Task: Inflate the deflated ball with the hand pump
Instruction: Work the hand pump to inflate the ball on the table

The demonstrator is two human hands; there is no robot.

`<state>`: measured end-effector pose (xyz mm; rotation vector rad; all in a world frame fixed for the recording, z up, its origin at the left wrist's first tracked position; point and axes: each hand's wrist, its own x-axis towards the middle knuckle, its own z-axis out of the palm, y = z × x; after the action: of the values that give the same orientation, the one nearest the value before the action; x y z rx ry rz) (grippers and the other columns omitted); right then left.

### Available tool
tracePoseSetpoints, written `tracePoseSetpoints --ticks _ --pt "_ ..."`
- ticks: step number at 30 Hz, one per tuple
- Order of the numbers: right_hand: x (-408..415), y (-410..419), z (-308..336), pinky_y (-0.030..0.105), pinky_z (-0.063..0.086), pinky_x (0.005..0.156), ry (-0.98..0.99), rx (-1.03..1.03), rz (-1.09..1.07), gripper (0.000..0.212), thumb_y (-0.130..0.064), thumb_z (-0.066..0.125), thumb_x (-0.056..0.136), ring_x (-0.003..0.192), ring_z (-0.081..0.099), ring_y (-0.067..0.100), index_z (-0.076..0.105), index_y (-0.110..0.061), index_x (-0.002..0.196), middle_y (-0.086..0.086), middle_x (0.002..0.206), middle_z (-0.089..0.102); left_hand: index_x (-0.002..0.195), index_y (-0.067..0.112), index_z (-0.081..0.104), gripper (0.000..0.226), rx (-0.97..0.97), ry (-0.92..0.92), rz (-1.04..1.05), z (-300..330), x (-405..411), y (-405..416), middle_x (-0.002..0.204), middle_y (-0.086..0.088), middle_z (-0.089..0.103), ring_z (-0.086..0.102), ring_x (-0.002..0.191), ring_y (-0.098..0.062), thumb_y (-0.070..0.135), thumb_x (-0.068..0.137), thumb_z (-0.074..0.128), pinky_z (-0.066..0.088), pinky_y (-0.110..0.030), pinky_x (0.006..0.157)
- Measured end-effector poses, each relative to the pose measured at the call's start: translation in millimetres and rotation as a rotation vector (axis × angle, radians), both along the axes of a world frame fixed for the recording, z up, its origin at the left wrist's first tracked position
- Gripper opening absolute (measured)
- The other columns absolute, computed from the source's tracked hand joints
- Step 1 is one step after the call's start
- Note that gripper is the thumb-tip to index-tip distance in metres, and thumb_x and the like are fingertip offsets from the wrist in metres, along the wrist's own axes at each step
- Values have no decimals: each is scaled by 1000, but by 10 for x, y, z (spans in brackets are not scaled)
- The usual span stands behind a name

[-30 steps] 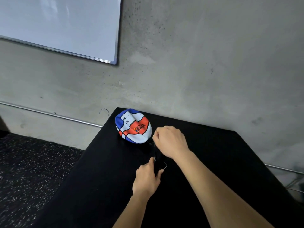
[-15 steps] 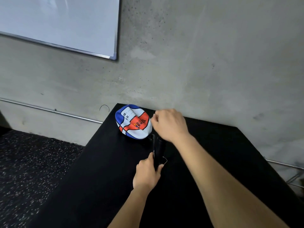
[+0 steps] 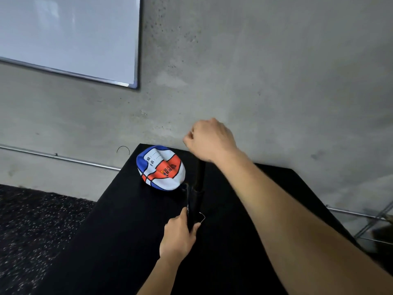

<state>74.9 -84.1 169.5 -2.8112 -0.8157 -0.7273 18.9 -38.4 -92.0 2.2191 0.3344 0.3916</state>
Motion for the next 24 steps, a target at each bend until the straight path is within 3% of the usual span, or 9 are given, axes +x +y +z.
tracePoseSetpoints --ticks 2,6,11,17,21,24 --pt "-16 26 -268 34 39 69 64 -5 -4 32 -33 48 92 93 64 39 69 -9 94 19 99 68 124 23 53 40 20 -2 6 -23 6 2 88 7 64 66 85 -15 45 92 64 46 -22 66" --pt "-57 -18 -813 36 43 70 139 28 -15 33 -32 45 95 92 64 39 68 -9 93 14 100 68 122 21 53 38 14 -24 6 -34 11 4 82 12 58 53 72 -5 42 92 65 45 -21 64" --pt "-123 -85 -1102 36 42 69 213 7 -24 34 -31 41 99 94 65 35 68 -10 99 10 105 66 123 19 51 40 44 -13 -7 3 -27 -6 77 10 55 53 65 -7 44 93 63 41 -20 58" --pt "-88 -191 -584 35 45 74 190 -57 -22 33 -35 47 94 93 63 38 70 -11 100 15 103 66 130 24 50 46 53 -38 -36 33 -47 -12 92 7 65 66 89 -16 45 92 64 53 -28 75" --pt "-58 -163 -132 33 38 70 92 62 -35 32 -33 48 92 79 48 34 69 -9 95 14 89 56 127 24 53 43 51 -41 -31 7 -22 -18 83 10 60 62 81 -14 42 91 67 47 -25 70" --pt "-81 -136 -474 36 44 73 133 101 -42 34 -34 47 94 92 62 40 70 -9 100 18 102 68 124 21 55 42 69 -44 -23 -15 0 -19 87 5 67 67 85 -18 41 90 69 52 -30 75"
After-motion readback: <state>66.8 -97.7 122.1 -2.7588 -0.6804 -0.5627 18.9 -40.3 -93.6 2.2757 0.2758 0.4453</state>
